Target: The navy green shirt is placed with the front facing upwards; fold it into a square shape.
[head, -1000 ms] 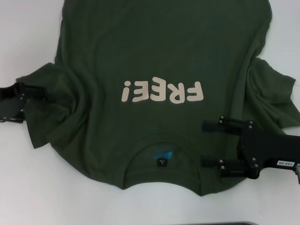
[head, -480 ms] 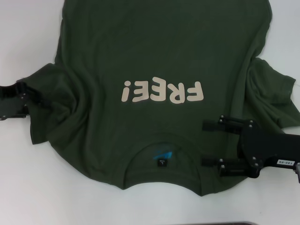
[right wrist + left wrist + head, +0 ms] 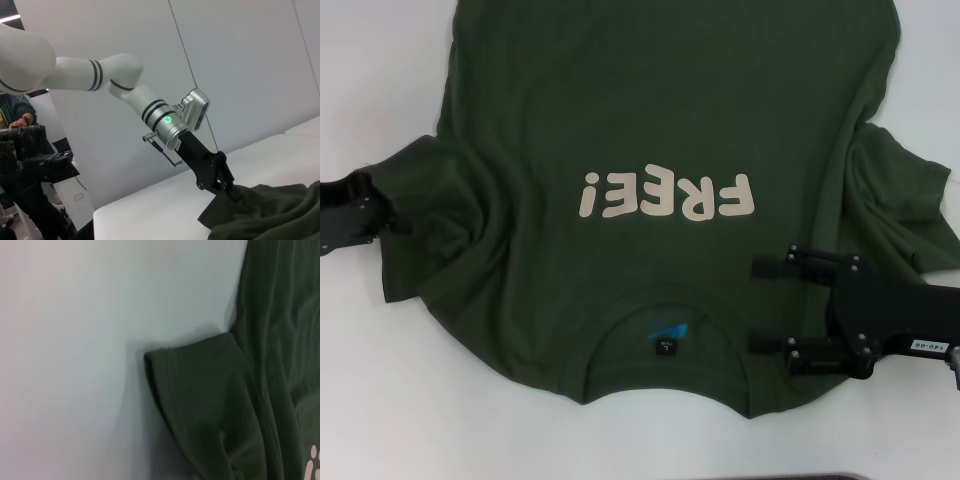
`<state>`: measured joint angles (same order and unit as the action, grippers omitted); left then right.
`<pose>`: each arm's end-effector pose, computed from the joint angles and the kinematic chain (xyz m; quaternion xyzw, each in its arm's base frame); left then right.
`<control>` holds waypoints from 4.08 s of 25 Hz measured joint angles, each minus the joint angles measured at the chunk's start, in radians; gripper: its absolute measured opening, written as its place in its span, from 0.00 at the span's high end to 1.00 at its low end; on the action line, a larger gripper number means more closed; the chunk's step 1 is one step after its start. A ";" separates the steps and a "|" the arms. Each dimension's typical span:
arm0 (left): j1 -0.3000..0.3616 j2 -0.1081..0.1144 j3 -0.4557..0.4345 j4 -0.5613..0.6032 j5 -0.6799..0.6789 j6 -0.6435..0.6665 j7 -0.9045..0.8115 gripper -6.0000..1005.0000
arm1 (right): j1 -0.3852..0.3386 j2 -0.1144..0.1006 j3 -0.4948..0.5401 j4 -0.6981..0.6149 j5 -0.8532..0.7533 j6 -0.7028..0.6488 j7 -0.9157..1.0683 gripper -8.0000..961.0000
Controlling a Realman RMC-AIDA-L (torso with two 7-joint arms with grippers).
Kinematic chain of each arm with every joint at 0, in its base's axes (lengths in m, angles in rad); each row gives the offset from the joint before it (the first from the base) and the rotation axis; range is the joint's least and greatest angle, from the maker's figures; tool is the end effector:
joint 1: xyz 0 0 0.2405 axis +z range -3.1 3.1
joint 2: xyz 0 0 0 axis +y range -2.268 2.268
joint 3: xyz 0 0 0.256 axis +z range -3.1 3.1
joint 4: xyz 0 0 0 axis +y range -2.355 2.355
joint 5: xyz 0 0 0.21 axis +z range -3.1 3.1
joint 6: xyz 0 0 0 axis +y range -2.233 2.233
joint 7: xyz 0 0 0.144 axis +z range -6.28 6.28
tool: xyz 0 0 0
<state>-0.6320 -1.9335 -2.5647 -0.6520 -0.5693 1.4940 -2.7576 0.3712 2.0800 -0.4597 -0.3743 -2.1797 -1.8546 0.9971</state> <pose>-0.3275 0.3459 0.0516 -0.6235 -0.7699 -0.0503 0.1261 0.2978 0.2194 -0.0283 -0.9157 0.1984 0.3460 0.0485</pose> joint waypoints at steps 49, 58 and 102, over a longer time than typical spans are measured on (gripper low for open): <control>-0.064 0.090 -0.004 -0.186 0.060 0.119 -0.086 0.96 | 0.009 0.001 0.001 -0.012 0.001 0.002 0.012 0.08; -0.071 0.087 -0.005 -0.155 0.004 0.197 -0.054 0.95 | 0.009 0.003 -0.001 -0.012 0.000 0.003 0.012 0.08; -0.161 -0.132 -0.020 0.170 -0.290 -0.243 0.087 0.79 | 0.007 0.001 0.003 -0.028 0.000 0.016 0.012 0.08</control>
<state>-0.7934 -2.0658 -2.5848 -0.4821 -0.8591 1.2508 -2.6708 0.3781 2.0808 -0.4571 -0.4023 -2.1793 -1.8387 1.0093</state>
